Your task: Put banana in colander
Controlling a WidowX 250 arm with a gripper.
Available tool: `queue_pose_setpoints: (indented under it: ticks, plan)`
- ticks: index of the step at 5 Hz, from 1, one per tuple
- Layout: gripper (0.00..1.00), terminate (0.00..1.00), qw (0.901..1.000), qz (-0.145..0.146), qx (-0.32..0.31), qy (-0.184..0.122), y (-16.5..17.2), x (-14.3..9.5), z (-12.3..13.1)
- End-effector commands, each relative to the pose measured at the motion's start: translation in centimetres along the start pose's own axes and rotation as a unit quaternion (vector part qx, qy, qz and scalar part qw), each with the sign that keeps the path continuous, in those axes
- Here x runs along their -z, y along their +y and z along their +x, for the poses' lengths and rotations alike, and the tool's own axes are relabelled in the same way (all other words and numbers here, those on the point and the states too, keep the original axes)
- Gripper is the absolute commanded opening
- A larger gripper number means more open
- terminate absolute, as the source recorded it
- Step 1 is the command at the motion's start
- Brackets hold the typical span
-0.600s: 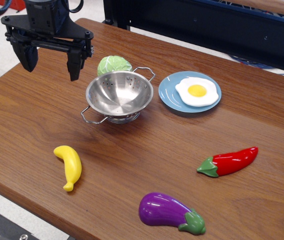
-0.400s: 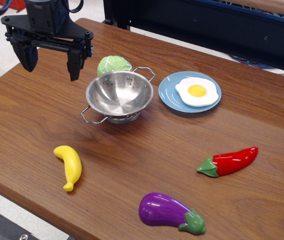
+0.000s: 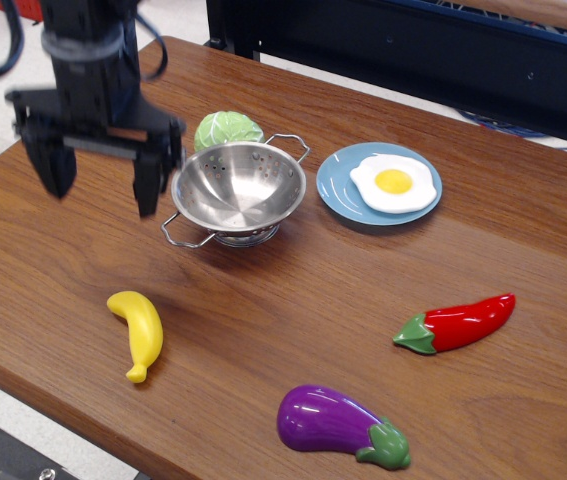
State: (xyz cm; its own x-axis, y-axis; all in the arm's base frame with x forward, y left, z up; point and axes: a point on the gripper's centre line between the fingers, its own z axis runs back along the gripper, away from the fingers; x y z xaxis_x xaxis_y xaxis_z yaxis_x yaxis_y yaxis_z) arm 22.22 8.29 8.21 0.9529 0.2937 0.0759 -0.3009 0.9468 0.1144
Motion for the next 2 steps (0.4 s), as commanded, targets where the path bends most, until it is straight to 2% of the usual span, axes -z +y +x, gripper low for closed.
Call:
queue_pose_setpoints:
  ticks: [1, 2]
  plan:
    - [1.00, 0.00, 0.9989, -0.022, -0.039, -0.010, -3.4, 1.0, -3.5]
    - [1.00, 0.00, 0.9983, -0.006, -0.054, -0.019, -4.5, 2.3, -4.1]
